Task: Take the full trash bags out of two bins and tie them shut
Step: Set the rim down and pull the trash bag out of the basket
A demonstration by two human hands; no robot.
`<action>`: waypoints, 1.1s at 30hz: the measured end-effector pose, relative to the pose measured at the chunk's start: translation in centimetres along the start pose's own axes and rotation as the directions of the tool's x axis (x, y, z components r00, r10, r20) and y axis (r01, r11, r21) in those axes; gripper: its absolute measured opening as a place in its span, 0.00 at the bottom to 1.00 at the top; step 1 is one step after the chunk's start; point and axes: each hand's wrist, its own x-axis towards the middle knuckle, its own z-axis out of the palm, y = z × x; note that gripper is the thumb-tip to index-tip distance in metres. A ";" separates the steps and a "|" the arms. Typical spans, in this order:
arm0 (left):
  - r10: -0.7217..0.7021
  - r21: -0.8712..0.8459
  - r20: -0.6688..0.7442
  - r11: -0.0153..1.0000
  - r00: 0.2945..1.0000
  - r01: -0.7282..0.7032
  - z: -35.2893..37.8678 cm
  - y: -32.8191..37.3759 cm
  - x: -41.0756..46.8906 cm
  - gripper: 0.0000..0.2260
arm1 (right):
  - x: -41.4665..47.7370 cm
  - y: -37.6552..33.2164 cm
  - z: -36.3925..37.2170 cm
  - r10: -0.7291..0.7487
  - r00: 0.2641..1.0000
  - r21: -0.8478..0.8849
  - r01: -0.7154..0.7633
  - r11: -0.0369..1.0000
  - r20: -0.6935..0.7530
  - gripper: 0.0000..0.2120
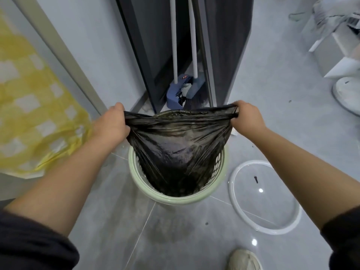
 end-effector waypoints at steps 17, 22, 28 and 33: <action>0.357 0.015 -0.201 0.932 0.912 -0.362 -1.0 -3.9 -5.8 0.06 | -7.5 0.0 -2.6 -0.166 0.963 0.317 0.229 0.920 -0.212 0.05; 0.338 -0.368 -0.303 0.821 0.891 -0.436 -2.7 -0.9 -7.7 0.05 | -10.1 -3.1 -3.4 -0.295 0.943 0.599 0.327 0.731 -0.155 0.10; 0.219 -0.789 0.120 0.613 0.968 -0.041 -2.8 1.9 -8.1 0.07 | -11.0 -8.3 -0.8 -0.005 0.951 0.901 -0.292 0.321 0.310 0.09; 0.072 -0.711 0.195 0.697 0.978 0.090 -2.2 2.9 -8.3 0.12 | -10.9 -8.9 0.5 -0.106 0.957 0.682 -0.113 0.723 0.271 0.13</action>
